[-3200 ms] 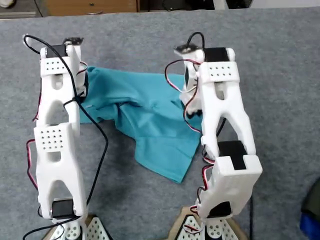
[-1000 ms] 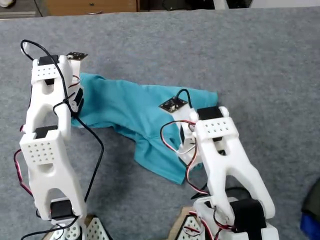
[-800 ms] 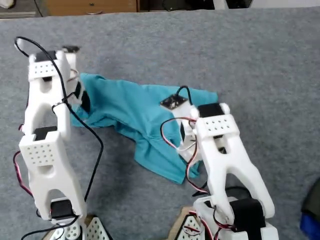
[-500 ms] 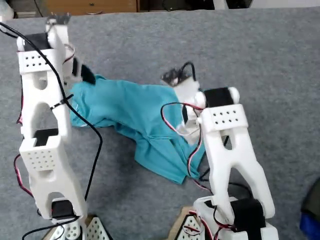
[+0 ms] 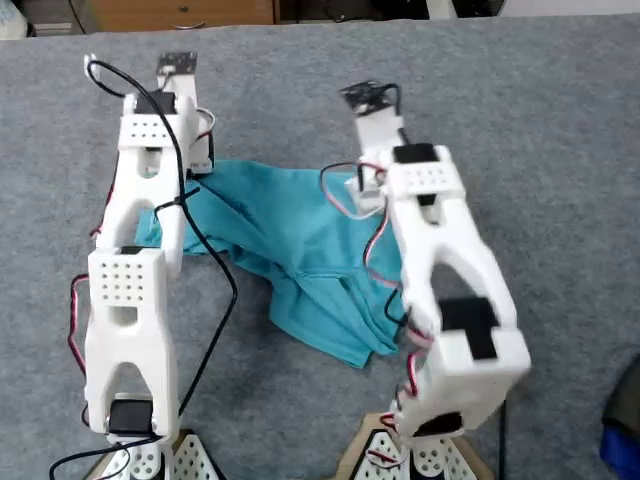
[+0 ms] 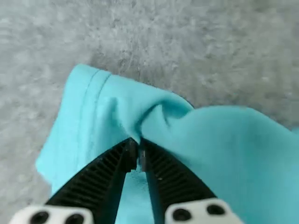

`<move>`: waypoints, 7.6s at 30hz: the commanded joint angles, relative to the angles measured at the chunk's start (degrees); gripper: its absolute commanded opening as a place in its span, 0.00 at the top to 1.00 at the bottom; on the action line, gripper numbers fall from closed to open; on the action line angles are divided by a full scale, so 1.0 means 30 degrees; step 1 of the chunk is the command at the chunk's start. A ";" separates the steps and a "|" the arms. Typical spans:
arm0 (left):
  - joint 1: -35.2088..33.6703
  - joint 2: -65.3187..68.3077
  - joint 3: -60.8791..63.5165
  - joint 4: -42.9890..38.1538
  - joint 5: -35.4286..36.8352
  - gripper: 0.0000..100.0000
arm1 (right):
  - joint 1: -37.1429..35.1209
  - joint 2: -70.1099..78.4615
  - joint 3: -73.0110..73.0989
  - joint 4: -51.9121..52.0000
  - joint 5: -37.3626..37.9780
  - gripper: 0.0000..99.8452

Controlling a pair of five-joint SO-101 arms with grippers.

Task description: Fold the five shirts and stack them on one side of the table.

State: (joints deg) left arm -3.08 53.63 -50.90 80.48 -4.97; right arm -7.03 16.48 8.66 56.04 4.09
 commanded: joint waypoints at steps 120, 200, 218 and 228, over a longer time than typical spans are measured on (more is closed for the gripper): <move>-0.1670 -2.3399 2.4381 -0.0205 -0.5509 0.98 | -0.9714 -0.2593 0.1949 1.2689 0.4982 0.73; -0.1553 -2.3311 2.4381 -0.0205 -0.5568 0.98 | -0.2007 0.6139 -1.8886 1.5443 1.1429 0.72; -0.1641 -2.3194 2.4410 -0.0293 -0.5538 0.98 | -0.6725 -0.5553 0.4147 0.8557 1.6557 0.72; -0.1641 -2.3194 2.4440 -0.0176 -0.4806 0.98 | -0.7077 -0.1128 0.2945 0.5832 1.6410 0.72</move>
State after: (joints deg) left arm -7.65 -14.15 22.42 80.13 -20.44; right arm -27.43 9.89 21.67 74.59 52.97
